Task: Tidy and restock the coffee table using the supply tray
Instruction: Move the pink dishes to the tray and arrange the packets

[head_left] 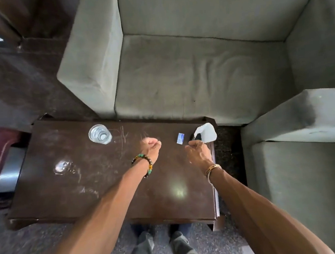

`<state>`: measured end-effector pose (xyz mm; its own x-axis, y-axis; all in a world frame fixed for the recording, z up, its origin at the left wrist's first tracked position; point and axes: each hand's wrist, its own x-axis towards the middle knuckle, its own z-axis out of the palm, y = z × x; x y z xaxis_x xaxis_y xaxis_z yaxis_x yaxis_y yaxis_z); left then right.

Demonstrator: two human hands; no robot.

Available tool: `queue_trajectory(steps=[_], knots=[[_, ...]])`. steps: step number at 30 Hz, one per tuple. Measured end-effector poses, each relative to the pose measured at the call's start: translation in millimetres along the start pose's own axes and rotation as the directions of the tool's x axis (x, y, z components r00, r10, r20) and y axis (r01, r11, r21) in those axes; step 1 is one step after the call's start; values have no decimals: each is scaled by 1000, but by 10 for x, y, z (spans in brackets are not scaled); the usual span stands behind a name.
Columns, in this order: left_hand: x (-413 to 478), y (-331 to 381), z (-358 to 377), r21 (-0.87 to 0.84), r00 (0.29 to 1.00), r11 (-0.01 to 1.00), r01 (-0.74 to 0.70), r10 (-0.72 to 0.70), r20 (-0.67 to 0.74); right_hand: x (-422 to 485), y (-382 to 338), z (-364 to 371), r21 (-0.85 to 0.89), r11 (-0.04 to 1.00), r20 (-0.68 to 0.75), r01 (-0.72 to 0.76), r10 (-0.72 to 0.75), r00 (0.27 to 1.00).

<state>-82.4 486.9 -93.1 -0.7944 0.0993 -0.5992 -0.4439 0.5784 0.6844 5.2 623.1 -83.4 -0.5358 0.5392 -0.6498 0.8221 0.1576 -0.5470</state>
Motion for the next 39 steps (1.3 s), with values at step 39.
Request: queue_trajectory(steps=[39], knots=[[1234,-462,893,-314,929,885,345,-274,247,1102,165,1002,260,964,-76,-49,71,995]])
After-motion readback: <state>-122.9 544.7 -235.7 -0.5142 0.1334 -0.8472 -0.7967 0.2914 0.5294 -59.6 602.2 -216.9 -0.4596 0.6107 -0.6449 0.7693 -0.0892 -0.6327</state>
